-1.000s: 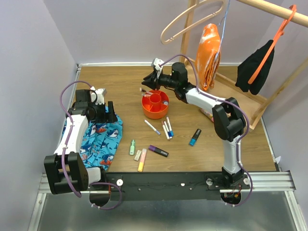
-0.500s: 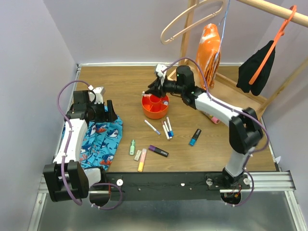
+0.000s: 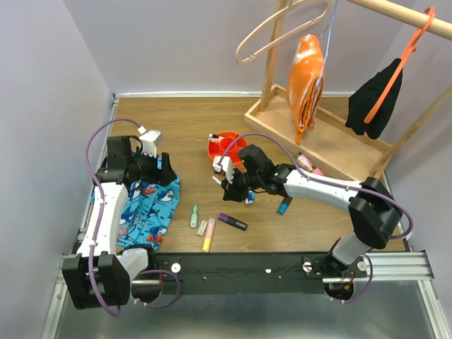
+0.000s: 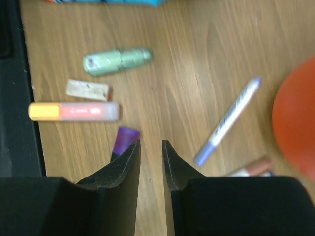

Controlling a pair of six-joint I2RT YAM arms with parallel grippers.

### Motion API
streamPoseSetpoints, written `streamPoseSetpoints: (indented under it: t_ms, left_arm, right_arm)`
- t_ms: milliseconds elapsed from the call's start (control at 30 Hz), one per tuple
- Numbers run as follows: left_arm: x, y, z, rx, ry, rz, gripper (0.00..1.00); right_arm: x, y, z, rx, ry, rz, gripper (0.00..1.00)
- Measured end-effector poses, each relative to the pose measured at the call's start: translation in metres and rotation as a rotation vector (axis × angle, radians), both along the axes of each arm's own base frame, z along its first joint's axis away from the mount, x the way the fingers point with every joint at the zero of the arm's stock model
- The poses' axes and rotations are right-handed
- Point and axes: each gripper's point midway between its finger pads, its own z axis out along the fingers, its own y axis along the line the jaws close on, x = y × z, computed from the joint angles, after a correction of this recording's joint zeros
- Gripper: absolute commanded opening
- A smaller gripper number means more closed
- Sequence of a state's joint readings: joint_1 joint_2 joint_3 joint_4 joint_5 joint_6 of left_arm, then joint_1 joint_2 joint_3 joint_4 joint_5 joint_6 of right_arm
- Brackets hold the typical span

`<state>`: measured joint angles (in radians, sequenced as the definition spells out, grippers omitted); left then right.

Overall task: Sort the stationery into containers
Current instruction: Pick up the pen from the center of the board.

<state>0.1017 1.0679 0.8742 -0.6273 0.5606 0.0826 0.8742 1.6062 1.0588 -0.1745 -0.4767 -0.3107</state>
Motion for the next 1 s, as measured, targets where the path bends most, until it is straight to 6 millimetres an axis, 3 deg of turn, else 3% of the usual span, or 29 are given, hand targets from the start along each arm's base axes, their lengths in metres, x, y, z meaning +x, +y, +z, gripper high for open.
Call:
streamPoseSetpoints:
  t_ms: [200,300,367,467,500,600,667,867,1000]
  left_arm:
    - [-0.020,-0.036,0.009,0.043,-0.079,-0.351,0.75]
    - [-0.039,-0.072,0.008,0.104,-0.149,-0.600,0.74]
    - [-0.058,-0.100,0.003,0.136,-0.185,-0.789,0.72]
    - [-0.076,-0.125,-0.009,0.191,-0.210,-0.994,0.70]
    - [-0.078,-0.132,-0.012,0.204,-0.210,-1.042,0.70]
    - [-0.076,-0.151,-0.024,0.270,-0.225,-1.191,0.70]
    - [-0.071,-0.158,-0.030,0.307,-0.232,-1.252,0.70]
    - [-0.050,-0.177,-0.049,0.445,-0.294,-1.428,0.69]
    - [-0.035,-0.186,-0.061,0.505,-0.323,-1.503,0.60]
  right_arm:
    - [-0.001,-0.029,-0.021,-0.059,0.100,-0.180,0.27]
    - [0.005,-0.036,-0.016,-0.051,0.129,-0.263,0.26]
    - [0.016,-0.044,-0.006,-0.024,0.159,-0.338,0.25]
    - [0.053,-0.069,0.016,0.036,0.200,-0.505,0.28]
    - [0.073,-0.086,0.028,0.073,0.221,-0.600,0.31]
    - [0.104,-0.122,0.051,0.147,0.238,-0.757,0.45]
    - [0.111,-0.138,0.060,0.173,0.239,-0.813,0.52]
    - [0.091,-0.152,0.068,0.196,0.226,-0.819,0.55]
    - [0.082,-0.156,0.066,0.189,0.224,-0.810,0.55]
